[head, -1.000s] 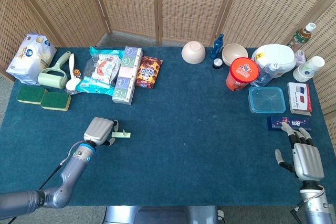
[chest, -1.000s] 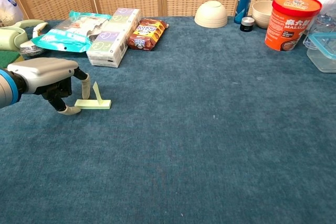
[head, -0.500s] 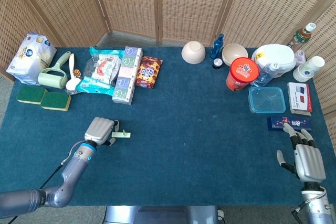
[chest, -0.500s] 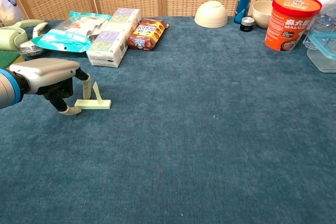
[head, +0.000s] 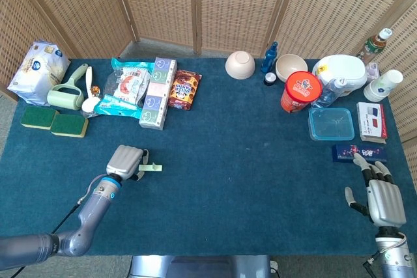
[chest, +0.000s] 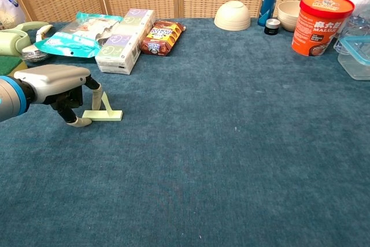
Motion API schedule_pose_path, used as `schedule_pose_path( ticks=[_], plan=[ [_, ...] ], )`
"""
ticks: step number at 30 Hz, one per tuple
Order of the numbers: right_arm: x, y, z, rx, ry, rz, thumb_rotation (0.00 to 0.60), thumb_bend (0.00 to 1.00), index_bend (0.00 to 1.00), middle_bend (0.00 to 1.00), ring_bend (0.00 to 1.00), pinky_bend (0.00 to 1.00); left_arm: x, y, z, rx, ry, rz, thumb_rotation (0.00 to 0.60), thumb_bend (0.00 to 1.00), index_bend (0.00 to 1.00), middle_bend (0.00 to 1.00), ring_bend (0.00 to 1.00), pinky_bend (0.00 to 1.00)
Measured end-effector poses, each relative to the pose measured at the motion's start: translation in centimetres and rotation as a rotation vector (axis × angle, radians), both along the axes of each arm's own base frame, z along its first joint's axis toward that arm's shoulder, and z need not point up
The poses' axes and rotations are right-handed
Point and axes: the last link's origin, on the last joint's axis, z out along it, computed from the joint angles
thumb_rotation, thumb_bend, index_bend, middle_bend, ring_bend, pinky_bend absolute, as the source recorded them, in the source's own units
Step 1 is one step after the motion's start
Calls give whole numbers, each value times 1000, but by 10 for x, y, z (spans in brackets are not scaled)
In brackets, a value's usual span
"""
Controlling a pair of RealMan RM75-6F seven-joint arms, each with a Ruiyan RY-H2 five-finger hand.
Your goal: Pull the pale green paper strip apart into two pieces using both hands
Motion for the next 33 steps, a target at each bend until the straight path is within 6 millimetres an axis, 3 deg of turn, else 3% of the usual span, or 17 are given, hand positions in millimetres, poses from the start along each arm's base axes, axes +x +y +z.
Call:
schedule_pose_path(
  ticks=[13,22,33],
  plan=[
    [2,-2,0,-4,-8,11,600,452,72,248,204,117,5,6,11,30,-4,-34,600,416,614,1000,1000,1000],
    [13,-14,-7,27,-57,68,600,452,72,264,208,117,16,13,53,60,-21,-135,600,432,644,1000,1000,1000],
    [39,-41,-22,94,-222,202,600,452,73,327,254,190,35,10,111,1,-82,-224,600,439,669,1000,1000,1000]
  ],
)
